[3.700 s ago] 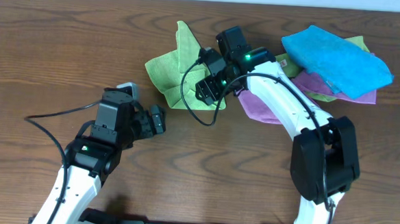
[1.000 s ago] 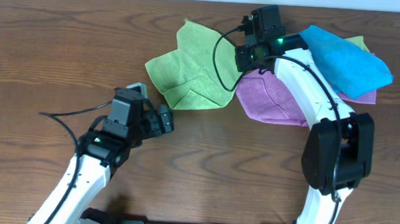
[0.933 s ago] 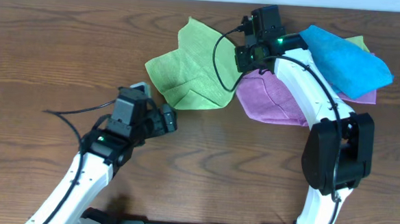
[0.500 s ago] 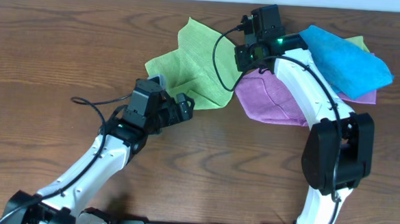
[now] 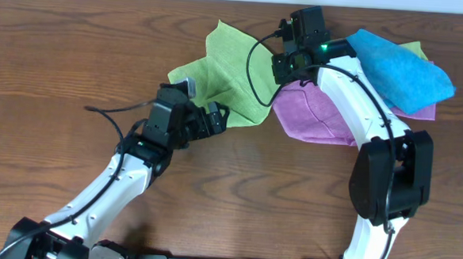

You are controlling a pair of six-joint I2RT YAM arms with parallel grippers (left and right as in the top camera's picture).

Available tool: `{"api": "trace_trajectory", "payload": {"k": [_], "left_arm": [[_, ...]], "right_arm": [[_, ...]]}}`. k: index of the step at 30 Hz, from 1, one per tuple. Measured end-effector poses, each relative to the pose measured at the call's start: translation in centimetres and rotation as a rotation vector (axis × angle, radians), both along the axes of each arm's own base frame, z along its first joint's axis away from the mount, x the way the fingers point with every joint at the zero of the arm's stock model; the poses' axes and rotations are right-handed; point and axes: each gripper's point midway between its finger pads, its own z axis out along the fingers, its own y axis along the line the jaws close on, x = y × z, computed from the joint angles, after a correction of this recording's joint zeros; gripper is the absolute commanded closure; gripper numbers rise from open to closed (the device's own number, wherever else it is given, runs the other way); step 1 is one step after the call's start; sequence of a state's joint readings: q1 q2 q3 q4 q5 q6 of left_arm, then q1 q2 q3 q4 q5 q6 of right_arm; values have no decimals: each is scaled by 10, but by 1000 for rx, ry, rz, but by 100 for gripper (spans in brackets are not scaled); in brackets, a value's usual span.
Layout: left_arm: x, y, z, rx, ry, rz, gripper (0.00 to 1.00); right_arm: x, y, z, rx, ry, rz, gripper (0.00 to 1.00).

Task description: Fold the cloth

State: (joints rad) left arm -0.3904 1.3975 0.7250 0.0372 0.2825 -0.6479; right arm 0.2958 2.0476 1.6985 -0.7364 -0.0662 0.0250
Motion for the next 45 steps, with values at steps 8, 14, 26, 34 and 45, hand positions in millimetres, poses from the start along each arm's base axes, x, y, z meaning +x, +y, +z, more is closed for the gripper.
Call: {"api": "trace_trajectory", "payload": {"k": [8, 14, 26, 34, 45], "left_arm": [[13, -1, -12, 204, 147, -35, 5], [37, -15, 3, 255, 147, -74, 4], [30, -8, -58, 382, 277, -152, 5], [30, -8, -72, 393, 299, -158, 5], [40, -18, -72, 357, 261, -168, 5]], "right_arm": [[-2, -1, -1, -3, 8, 1, 99], [-6, -2, -3, -11, 28, 4, 99], [-7, -2, -4, -15, 29, 10, 99], [-6, -2, -3, -14, 26, 10, 99], [-5, -2, -3, -12, 22, 10, 99]]}}
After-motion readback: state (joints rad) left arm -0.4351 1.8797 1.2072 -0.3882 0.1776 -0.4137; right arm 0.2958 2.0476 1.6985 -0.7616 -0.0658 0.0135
